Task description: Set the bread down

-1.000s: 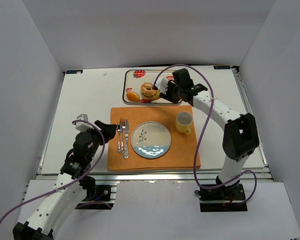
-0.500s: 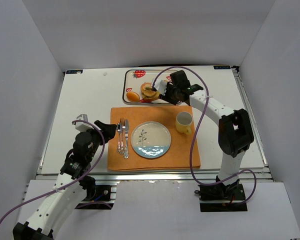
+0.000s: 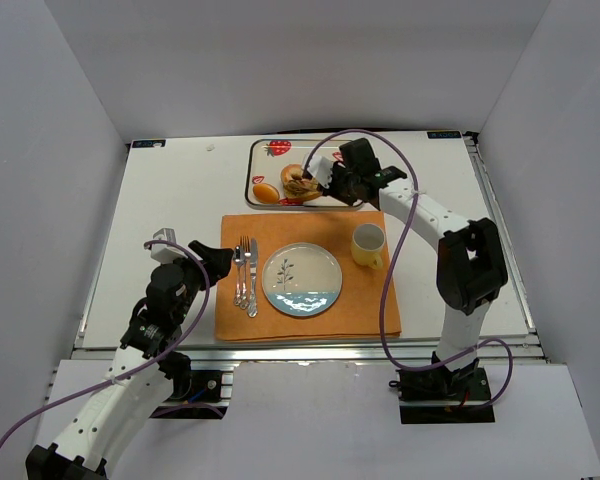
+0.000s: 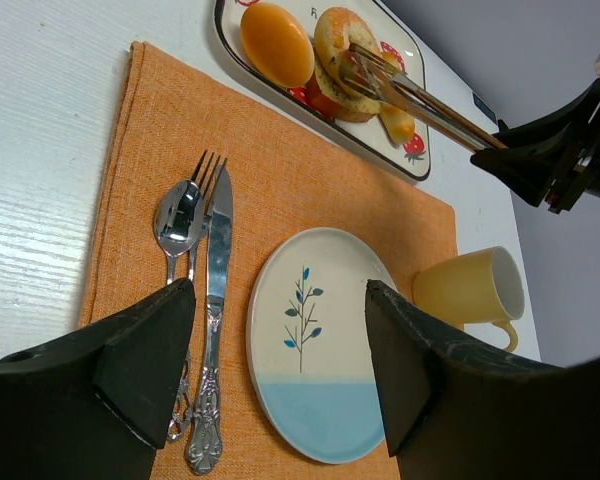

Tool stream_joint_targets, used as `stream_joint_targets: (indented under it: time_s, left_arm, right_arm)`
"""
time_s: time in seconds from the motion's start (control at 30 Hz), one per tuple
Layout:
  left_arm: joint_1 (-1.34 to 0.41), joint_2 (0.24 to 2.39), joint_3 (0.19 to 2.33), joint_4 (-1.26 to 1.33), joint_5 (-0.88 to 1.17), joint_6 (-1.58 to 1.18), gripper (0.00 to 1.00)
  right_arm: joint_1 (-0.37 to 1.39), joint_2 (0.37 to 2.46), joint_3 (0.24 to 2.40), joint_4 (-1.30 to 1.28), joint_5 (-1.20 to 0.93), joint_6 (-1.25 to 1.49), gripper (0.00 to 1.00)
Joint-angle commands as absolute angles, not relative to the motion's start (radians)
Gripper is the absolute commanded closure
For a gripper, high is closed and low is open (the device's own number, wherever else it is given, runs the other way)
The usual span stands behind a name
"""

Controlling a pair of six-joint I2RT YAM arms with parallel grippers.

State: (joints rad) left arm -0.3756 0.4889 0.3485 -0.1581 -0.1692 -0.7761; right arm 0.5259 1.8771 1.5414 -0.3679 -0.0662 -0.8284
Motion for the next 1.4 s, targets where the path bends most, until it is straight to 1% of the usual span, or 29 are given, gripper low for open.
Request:
stream_joint_targets:
  time_s: [0.0, 0.17, 0.33, 0.43, 0.53, 0.63, 0.73, 0.83, 0.87, 0.97, 1.07, 1.17, 1.37]
  left_arm:
    - [-0.373, 0.477, 0.367, -0.169, -0.179, -0.778, 0.22]
    - [-0.373, 0.480, 0.364, -0.158, -0.178, -0.779, 0.22]
    - [-0.373, 0.483, 0.361, -0.147, -0.175, -0.781, 0.22]
    - [-0.373, 0.480, 0.356, -0.141, -0.172, -0.784, 0.22]
    - [-0.373, 0.480, 0.348, -0.134, -0.169, -0.787, 0.22]
    - [-0.373, 0.488, 0.345, -0.126, -0.166, -0.787, 0.22]
    - [-0.373, 0.500, 0.350, -0.118, -0.164, -0.784, 0.22]
    - [-0.373, 0.509, 0.351, -0.110, -0.163, -0.782, 0.22]
    - [-0.373, 0.509, 0.351, -0.110, -0.163, -0.784, 0.22]
    - [-0.373, 0.505, 0.348, -0.110, -0.164, -0.785, 0.22]
    - [-0.373, 0.500, 0.345, -0.112, -0.166, -0.788, 0.22]
    - [-0.373, 0.503, 0.347, -0.114, -0.169, -0.787, 0.22]
    - [-0.373, 0.512, 0.347, -0.101, -0.166, -0.788, 0.22]
  right_arm:
    - [0.529, 1.760, 1.556, -0.357, -0.118, -0.790, 1.00]
    - [0.529, 1.635, 1.490, -0.412, -0.248, -0.775, 1.00]
    - [0.534, 1.459, 1.309, -0.498, -0.441, -0.848, 1.00]
    - [0.546, 1.352, 1.168, -0.531, -0.503, -0.911, 1.00]
    - [0.574, 1.264, 1.068, -0.577, -0.496, -0.980, 0.98]
    - [0.578, 1.235, 0.996, -0.586, -0.477, -0.991, 0.96]
    - [0.587, 1.215, 0.951, -0.589, -0.460, -0.994, 0.93]
    - [0.594, 1.207, 0.928, -0.594, -0.454, -0.996, 0.85]
    - [0.594, 1.204, 0.924, -0.597, -0.454, -0.997, 0.78]
    - [0.597, 1.192, 0.917, -0.603, -0.454, -1.000, 0.67]
    - [0.597, 1.174, 0.930, -0.618, -0.466, -1.002, 0.63]
    - [0.595, 1.154, 0.949, -0.633, -0.482, -1.002, 0.60]
    - [0.595, 1.126, 0.988, -0.664, -0.506, -0.985, 0.58]
